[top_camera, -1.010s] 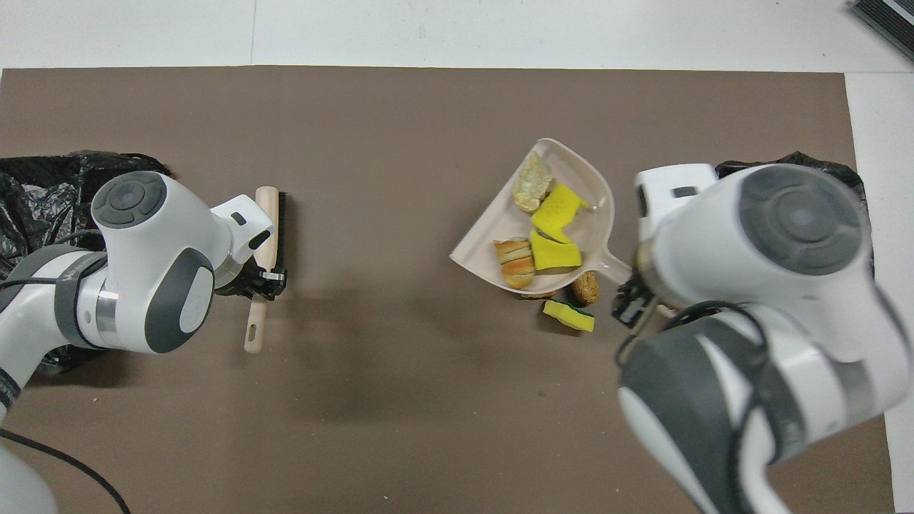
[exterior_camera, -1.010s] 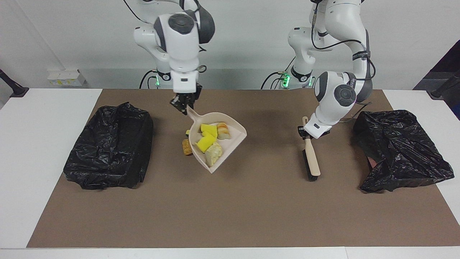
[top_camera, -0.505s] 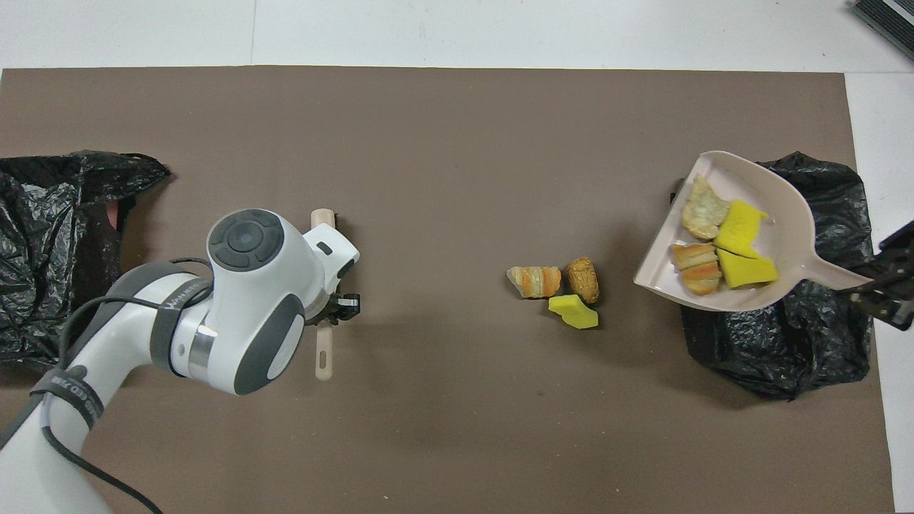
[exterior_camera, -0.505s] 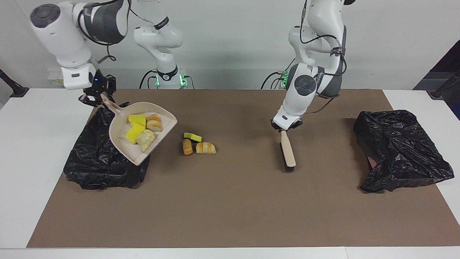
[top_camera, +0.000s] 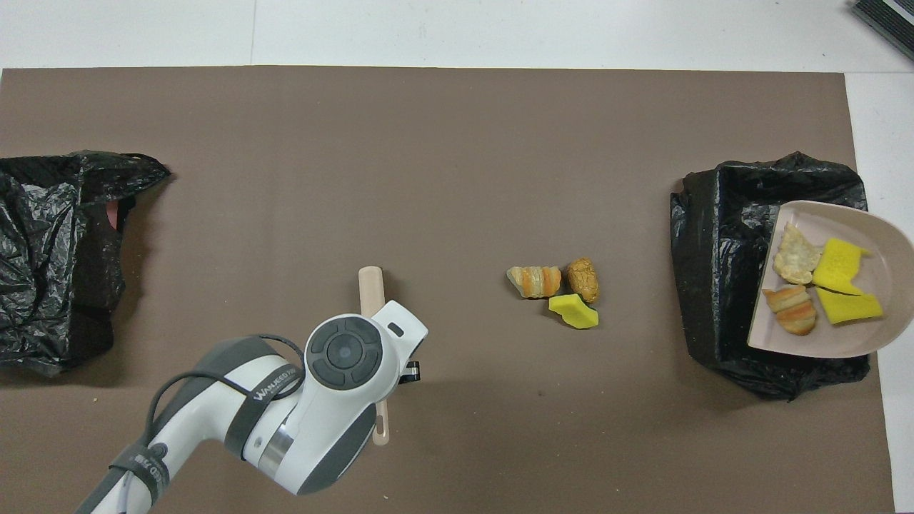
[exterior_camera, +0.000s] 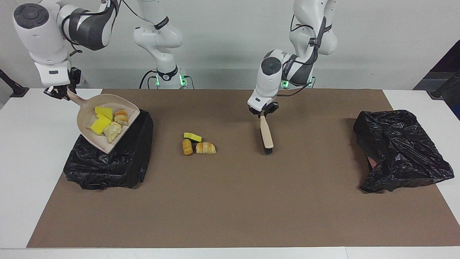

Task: Sweep and dump trash in bin
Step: 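Carry the dustpan to the nearer bag and tip it with the right gripper, then return the dustpan to the table center with the right gripper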

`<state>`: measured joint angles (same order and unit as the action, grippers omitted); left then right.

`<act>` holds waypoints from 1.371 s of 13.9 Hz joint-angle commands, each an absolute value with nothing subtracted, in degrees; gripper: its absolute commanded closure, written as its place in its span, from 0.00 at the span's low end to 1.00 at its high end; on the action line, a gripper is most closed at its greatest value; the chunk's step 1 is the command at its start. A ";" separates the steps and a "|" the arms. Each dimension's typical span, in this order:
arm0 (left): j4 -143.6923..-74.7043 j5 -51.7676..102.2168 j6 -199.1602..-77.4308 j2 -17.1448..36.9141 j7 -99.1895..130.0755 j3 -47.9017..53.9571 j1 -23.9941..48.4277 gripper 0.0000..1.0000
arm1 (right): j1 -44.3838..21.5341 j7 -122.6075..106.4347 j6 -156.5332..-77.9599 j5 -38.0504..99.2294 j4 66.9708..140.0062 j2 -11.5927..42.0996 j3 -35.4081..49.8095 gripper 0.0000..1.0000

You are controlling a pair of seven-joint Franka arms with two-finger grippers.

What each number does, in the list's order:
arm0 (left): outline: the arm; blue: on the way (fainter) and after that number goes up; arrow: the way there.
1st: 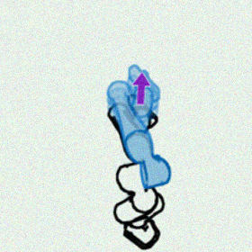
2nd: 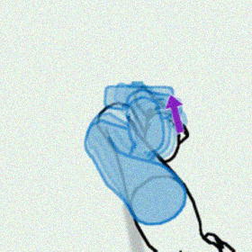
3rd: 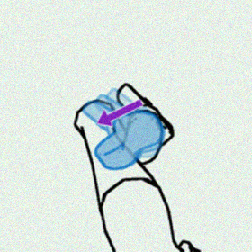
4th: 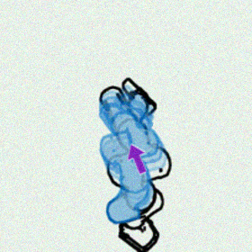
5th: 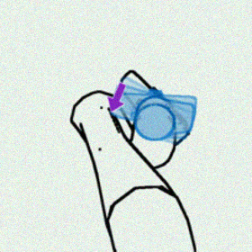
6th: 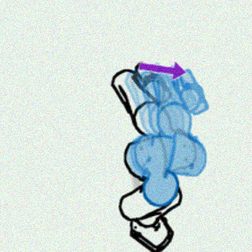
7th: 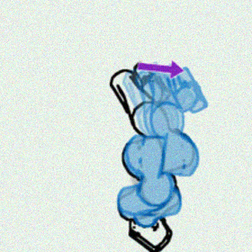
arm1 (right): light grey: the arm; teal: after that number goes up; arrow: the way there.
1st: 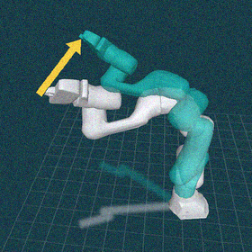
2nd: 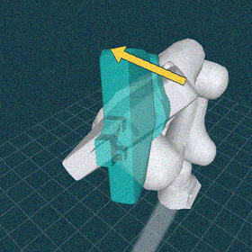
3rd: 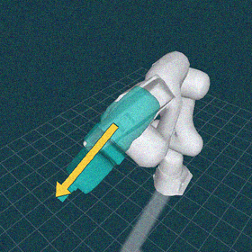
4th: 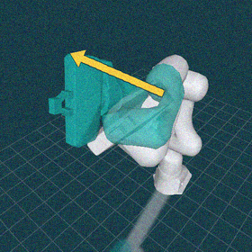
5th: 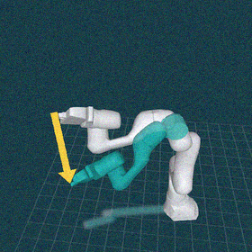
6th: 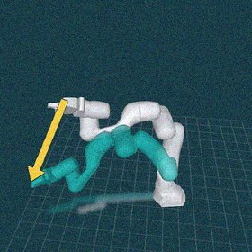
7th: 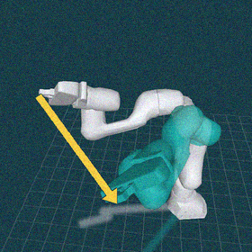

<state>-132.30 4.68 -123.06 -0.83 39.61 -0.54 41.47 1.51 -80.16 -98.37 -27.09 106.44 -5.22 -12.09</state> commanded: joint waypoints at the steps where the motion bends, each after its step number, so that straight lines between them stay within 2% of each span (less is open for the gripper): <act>1: -139.30 7.99 -124.90 -6.85 41.66 -1.41 43.85 1.00 | -0.25 -82.88 -101.60 -34.34 109.42 -6.50 -11.08 1.00; 3: -140.45 9.92 -125.07 -7.91 43.06 -1.49 45.87 1.00 | -0.44 -84.45 -100.55 -39.87 109.34 -6.07 -6.79 1.00; 5: -140.45 10.11 -125.77 -7.82 43.95 -1.49 46.93 1.00 | -0.53 -84.64 -100.55 -42.70 109.95 -5.45 -6.15 1.00; 6: -140.45 10.11 -125.77 -7.82 43.42 -1.58 46.76 0.91 | -0.53 -85.07 -100.29 -44.19 109.95 -5.45 -5.72 1.00; 7: -140.36 10.11 -125.68 -7.56 42.90 -1.67 46.32 0.56 | -0.61 -86.30 -99.67 -46.30 109.52 -5.36 -4.58 1.00; 9: -138.79 10.02 -125.51 -6.34 42.63 -2.11 45.36 0.00 | -0.53 -86.57 -97.31 -48.51 108.55 -5.19 -2.47 1.00; 15: -126.58 9.14 -124.81 2.62 28.87 -2.20 32.98 0.00 | -0.53 -83.52 -83.26 -48.70 99.33 -5.45 4.20 1.00; 19: -118.85 7.74 -125.07 7.63 17.60 -2.28 24.54 0.00 | -0.53 -69.74 -73.58 -44.06 96.50 -5.45 13.34 1.00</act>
